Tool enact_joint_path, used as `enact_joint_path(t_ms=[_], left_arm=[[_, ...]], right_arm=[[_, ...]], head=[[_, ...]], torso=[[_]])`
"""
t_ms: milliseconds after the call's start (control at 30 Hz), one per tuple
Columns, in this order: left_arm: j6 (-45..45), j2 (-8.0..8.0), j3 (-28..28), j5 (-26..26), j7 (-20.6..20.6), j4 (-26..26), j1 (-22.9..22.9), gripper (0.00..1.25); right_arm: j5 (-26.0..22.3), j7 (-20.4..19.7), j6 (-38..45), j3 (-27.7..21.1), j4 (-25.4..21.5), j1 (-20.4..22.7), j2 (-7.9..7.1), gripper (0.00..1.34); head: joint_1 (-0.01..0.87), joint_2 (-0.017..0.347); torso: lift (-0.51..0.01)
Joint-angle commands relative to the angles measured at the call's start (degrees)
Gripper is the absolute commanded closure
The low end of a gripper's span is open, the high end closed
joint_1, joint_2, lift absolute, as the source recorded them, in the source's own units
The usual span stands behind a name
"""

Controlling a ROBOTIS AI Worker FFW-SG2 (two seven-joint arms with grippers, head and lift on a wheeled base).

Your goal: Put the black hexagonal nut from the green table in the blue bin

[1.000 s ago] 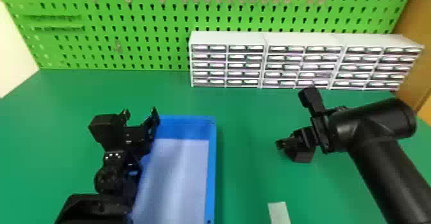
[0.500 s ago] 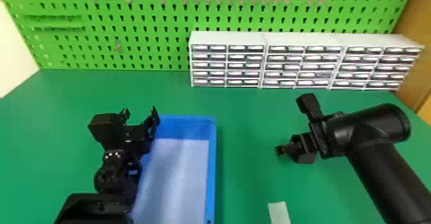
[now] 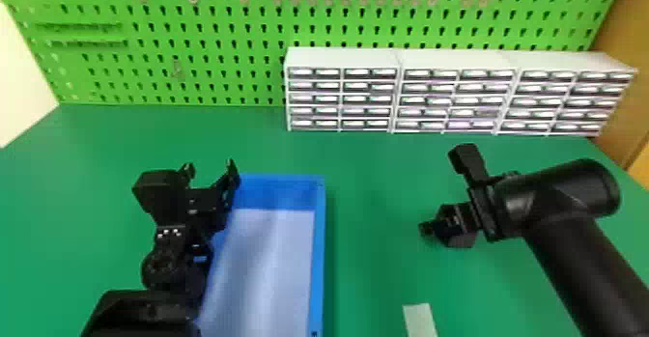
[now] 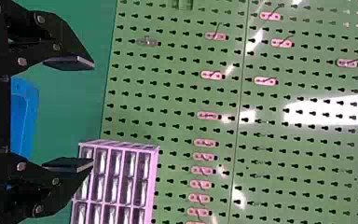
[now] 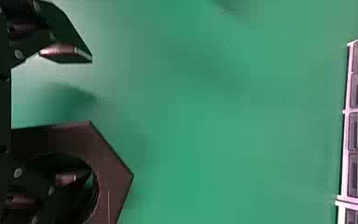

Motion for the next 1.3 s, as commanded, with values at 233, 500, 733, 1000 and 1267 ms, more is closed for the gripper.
enact_joint_path(t_ms=[233,500,733,1000,1267], left_arm=[[0.0,-0.15,-0.09,-0.01,0.03,0.0,0.09,0.51],[0.0,-0.15,-0.09,-0.01,0.03,0.0,0.18,0.51],[0.0,-0.15,-0.18,-0.01,0.03,0.0,0.27,0.51],[0.0,-0.15,-0.26,-0.01,0.03,0.0,0.27,0.51],[0.0,-0.15,-0.35,-0.01,0.03,0.0,0.27,0.51]], right_arm=[[0.15,0.06,-0.2,-1.35,0.05,0.88,-0.31,0.95],[-0.47,0.06,-0.2,-3.28,-0.39,2.2,-0.4,1.02],[-0.38,0.06,0.15,-3.99,-2.77,3.16,-0.67,1.02],[-0.82,0.06,0.42,-8.29,-10.06,5.01,-0.67,1.02],[-1.87,-0.02,0.51,-12.16,-16.57,7.38,-0.49,1.02]], head=[[0.657,0.057],[0.657,0.057],[0.657,0.057],[0.657,0.057],[0.657,0.057]], torso=[[-0.095],[-0.095],[-0.095],[-0.095],[-0.095]])
